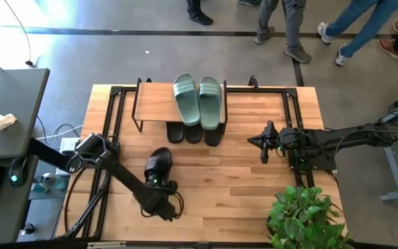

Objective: Pick and place slides into the shelf
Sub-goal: Put the black slide under the shelf

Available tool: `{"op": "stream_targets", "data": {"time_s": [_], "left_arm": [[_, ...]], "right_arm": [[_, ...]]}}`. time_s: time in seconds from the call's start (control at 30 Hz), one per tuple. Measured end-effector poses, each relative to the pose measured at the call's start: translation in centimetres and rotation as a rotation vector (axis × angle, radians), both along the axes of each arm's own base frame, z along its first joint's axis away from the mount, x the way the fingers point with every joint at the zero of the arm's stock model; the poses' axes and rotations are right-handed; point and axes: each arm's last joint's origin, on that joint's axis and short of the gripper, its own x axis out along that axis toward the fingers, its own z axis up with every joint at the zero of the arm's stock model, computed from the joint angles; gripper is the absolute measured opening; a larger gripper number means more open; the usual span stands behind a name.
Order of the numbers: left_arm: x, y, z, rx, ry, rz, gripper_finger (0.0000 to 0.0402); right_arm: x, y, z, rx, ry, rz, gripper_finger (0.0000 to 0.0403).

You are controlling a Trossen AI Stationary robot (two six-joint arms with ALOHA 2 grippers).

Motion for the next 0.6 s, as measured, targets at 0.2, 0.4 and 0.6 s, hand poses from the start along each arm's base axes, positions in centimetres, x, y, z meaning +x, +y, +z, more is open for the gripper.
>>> {"op": "stream_targets", "data": {"time_s": [0.2, 0.4, 0.6], "left_arm": [[-1.3, 2.4, -2.8, 0.076, 0.101, 0.062, 0.0000], [-3.0, 4.3, -5.2, 0.196, 0.155, 0.077, 0.0000], [-3.2, 5.7, -5.7, 0.239, 0.175, 0.085, 0.0000]], "right_arm": [[0.0, 0.0, 0.0, 0.000, 0.000, 0.000, 0.0000], [0.0, 0.0, 0.0, 0.000, 0.000, 0.000, 0.0000], [0.0, 0.0, 0.0, 0.000, 0.000, 0.000, 0.0000]]}}
